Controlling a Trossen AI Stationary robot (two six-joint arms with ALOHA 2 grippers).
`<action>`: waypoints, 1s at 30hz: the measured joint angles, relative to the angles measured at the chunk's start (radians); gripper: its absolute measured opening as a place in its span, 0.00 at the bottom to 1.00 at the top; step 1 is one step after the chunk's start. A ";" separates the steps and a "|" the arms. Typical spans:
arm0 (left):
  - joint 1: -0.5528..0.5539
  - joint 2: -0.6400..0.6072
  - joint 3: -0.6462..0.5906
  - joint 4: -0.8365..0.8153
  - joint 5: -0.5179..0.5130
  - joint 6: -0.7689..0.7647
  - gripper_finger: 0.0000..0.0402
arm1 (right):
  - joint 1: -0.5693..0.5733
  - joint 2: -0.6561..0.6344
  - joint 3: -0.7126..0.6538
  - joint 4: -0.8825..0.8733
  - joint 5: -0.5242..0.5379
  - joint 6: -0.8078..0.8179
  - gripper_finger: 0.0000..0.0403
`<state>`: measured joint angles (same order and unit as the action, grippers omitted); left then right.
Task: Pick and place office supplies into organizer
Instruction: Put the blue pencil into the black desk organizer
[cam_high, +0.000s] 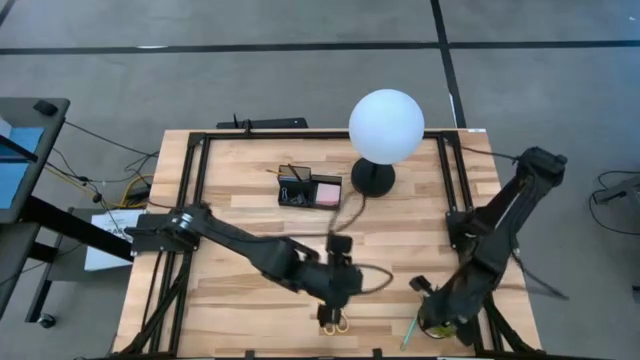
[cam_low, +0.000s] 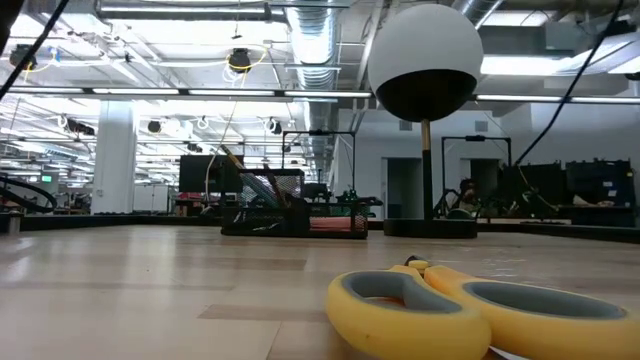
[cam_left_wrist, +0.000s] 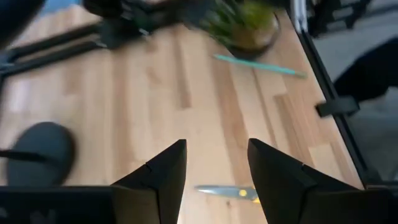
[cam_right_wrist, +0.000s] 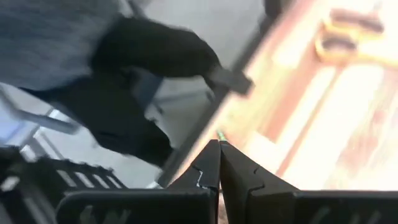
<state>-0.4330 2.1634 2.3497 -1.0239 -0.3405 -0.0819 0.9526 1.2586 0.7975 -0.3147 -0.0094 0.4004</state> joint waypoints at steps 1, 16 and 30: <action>0.000 -0.023 0.000 -0.008 -0.012 -0.006 0.42 | 0.000 0.032 0.000 0.000 0.004 0.023 0.00; 0.005 -0.137 0.000 -0.045 -0.119 0.046 0.42 | -0.014 0.441 0.259 -0.226 -0.109 0.064 0.00; 0.019 -0.143 0.000 -0.081 -0.154 -0.023 0.42 | -0.020 0.750 0.512 -0.391 -0.202 -0.031 0.00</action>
<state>-0.4139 2.0209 2.3493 -1.1053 -0.4944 -0.1051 0.9322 2.0087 1.3097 -0.7062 -0.2114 0.3691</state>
